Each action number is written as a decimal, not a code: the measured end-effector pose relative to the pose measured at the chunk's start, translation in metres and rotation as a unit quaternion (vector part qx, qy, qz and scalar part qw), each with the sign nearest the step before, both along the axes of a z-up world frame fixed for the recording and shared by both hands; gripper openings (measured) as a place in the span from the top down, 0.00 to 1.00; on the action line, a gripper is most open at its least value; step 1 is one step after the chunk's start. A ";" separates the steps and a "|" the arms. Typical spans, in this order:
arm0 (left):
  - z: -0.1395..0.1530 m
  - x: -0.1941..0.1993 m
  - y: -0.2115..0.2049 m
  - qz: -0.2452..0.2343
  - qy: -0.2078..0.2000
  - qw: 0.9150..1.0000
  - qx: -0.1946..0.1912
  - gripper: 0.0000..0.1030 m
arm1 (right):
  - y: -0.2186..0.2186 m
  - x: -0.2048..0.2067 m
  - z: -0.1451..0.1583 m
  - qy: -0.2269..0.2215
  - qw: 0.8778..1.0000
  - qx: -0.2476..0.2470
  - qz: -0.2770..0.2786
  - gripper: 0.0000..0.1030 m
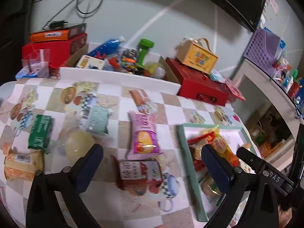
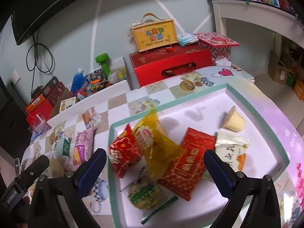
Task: Organize snacks
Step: 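Move both open tools back toward the snack pile, then grasp the beige wafer packet with the left tool while the right tool grasps the brown milk biscuit packet, then carry the wafer packet and milk biscuit packet over the white tray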
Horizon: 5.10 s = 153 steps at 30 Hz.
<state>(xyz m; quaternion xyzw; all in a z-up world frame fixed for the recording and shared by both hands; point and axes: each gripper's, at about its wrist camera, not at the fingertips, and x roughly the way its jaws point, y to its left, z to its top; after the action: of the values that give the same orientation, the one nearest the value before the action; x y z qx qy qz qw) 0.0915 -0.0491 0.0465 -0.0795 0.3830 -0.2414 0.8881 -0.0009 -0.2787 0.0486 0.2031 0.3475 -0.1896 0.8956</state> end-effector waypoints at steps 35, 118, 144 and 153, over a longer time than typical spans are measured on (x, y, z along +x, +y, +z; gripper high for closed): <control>-0.042 0.034 0.163 0.164 0.084 0.977 0.111 0.01 | 0.141 0.075 -0.026 0.034 0.983 -0.016 0.180 0.00; 0.013 -0.004 0.006 -0.036 0.015 0.999 0.037 0.29 | 0.053 0.026 -0.004 0.019 0.998 0.001 0.065 0.33; -0.007 -0.085 -0.153 -0.227 0.003 0.972 0.064 0.29 | -0.109 -0.096 -0.009 0.032 0.979 0.017 -0.201 0.33; -0.030 -0.093 -0.177 -0.239 0.009 0.967 0.087 0.29 | -0.117 -0.089 -0.035 0.049 0.980 0.036 -0.191 0.33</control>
<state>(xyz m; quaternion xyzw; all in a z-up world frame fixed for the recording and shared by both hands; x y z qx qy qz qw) -0.0018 -0.2265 0.0166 0.0895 0.4184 -0.4119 0.8045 -0.0894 -0.3960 0.0131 0.2881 0.3524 -0.3543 0.8169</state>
